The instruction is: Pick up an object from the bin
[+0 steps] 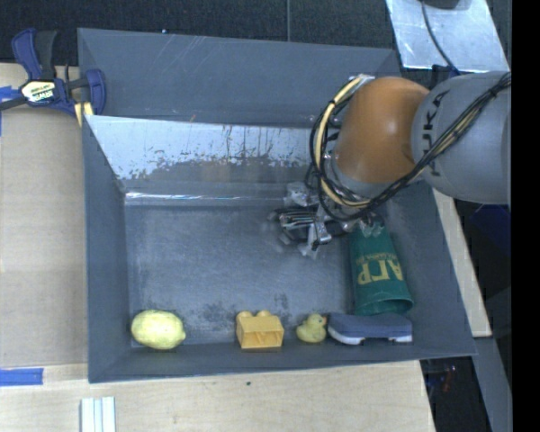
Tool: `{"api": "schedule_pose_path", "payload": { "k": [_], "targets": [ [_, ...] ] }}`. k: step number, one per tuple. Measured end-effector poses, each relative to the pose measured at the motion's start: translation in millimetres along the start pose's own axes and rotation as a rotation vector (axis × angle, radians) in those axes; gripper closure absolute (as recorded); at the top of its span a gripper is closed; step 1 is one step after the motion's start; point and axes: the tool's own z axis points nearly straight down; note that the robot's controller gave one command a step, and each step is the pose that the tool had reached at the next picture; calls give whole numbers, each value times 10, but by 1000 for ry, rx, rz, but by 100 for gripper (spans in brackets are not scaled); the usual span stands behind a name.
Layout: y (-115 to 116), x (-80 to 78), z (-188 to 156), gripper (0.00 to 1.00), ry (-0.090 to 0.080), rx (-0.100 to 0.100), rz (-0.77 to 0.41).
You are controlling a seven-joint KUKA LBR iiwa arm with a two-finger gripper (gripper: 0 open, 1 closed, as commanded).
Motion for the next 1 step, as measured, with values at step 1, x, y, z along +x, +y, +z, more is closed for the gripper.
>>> {"api": "schedule_pose_path", "payload": {
  "k": [1],
  "targets": [
    [-96,115,-447,100,7,-3,-100]
  ]
}}
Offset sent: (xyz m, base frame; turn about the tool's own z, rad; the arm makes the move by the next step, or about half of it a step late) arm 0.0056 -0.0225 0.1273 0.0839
